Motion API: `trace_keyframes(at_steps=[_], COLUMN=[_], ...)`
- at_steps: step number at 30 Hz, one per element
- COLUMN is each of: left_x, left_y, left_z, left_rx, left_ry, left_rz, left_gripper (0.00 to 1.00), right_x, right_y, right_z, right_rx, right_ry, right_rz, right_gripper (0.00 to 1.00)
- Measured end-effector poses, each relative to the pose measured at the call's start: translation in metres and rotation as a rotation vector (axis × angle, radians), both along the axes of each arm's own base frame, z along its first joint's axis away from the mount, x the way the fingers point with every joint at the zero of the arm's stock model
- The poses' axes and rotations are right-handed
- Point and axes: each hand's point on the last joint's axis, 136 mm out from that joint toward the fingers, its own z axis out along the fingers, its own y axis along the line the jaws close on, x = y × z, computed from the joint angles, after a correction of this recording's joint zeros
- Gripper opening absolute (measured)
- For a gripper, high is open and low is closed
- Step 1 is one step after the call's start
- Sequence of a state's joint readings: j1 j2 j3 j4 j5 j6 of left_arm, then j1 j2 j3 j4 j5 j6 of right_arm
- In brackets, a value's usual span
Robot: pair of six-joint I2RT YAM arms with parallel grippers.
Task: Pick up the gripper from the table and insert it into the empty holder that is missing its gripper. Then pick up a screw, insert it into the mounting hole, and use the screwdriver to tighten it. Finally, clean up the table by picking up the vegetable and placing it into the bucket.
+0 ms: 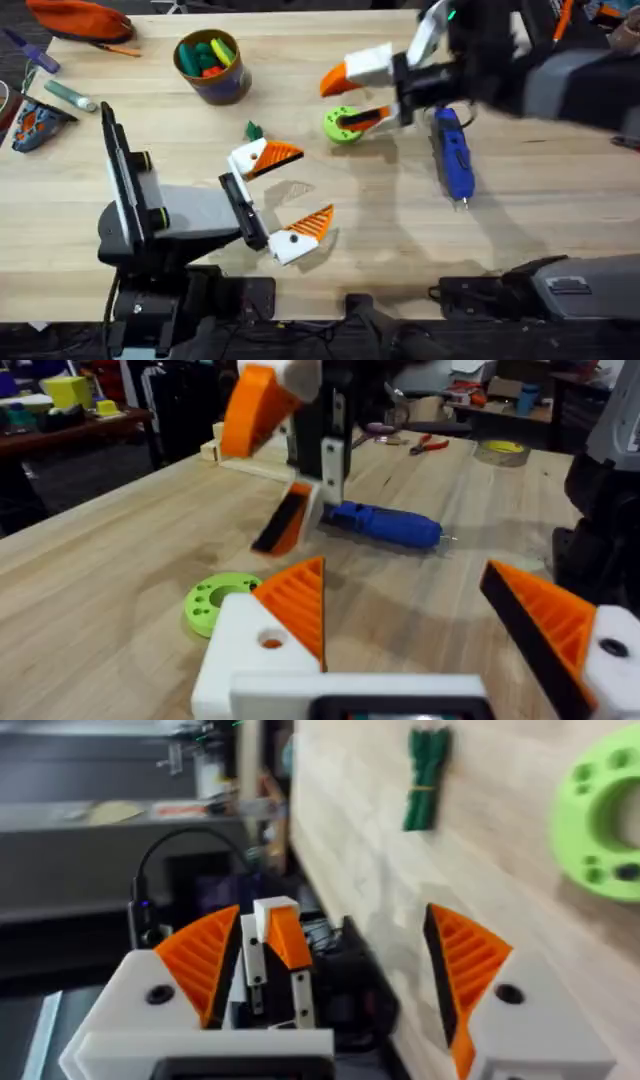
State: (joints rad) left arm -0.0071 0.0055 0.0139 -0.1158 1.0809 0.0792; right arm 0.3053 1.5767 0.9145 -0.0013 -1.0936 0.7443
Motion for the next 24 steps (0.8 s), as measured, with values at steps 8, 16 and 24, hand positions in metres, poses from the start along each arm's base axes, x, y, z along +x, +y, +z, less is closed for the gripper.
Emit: trace_keyframes(at_steps=[8, 16, 24], left_x=[0.0, 0.0, 0.0], left_y=[0.0, 0.0, 0.0], left_z=[0.0, 0.0, 0.0], left_rx=[0.0, 0.0, 0.0], left_ry=[0.0, 0.0, 0.0], left_rz=[0.0, 0.0, 0.0], left_gripper=[0.986, 0.985, 0.985], right_x=[0.02, 0.017, 0.007], right_y=[-0.036, -0.066, -0.072], right_z=[0.045, 0.049, 0.003], right_rx=[-0.343, -0.797, -1.126], right_ry=[-0.215, -0.367, -0.356], right_rz=[-0.031, -0.014, 0.126], right_gripper=[0.968, 0.969, 0.968])
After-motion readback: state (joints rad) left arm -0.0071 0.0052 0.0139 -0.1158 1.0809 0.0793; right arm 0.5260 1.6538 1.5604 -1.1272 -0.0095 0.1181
